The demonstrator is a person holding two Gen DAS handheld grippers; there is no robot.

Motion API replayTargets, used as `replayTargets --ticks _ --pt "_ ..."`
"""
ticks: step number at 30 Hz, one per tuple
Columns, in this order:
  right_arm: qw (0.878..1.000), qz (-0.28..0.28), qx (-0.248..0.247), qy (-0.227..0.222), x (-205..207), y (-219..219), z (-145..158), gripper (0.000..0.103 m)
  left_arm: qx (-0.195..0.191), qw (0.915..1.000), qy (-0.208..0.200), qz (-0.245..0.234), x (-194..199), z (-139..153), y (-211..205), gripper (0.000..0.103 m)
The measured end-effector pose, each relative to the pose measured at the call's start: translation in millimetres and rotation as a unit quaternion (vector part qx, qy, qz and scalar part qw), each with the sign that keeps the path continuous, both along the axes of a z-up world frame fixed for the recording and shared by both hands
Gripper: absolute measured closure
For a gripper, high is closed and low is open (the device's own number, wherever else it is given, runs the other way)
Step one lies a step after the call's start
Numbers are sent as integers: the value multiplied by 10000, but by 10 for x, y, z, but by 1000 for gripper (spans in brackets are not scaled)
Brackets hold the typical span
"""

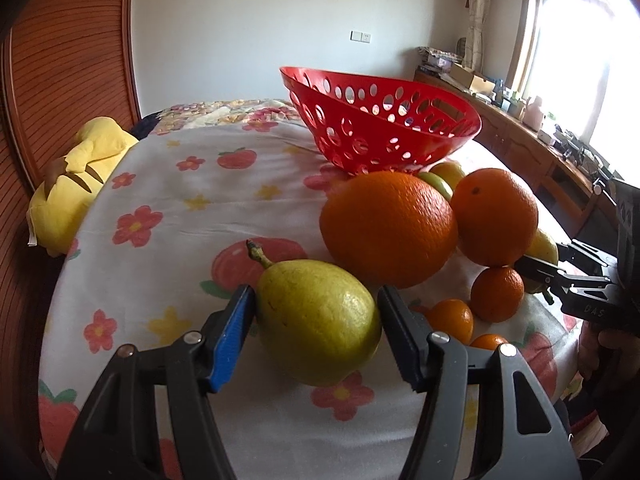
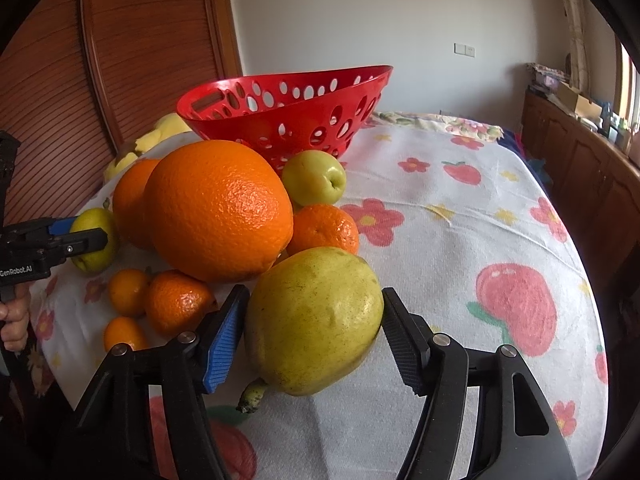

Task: Organize fruits
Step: 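Close the right tool on the pear while the left tool grasps the lemon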

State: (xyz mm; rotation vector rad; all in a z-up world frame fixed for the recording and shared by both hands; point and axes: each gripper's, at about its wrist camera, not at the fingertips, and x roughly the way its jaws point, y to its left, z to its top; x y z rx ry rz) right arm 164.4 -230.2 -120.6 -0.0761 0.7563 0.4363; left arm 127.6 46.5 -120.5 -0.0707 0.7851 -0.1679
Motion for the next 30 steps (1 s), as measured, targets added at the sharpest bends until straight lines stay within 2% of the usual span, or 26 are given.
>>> replayTargets --ticks 4,15,23,30 --pt "9999 -90 13 100 7 -42 22 35 27 10000 -26 -23 -8 42 7 40" --pt "9998 -220 13 -25 -42 -238 165 36 -26 9996 -293 -36 -78 280 -15 40" --pt "9991 -137 158 -374 -7 -274 570 36 -15 9977 -669 -118 -46 667 -48 40" --pt "9978 -55 177 -638 276 -163 928 36 60 9962 -849 -197 182 882 -115 40"
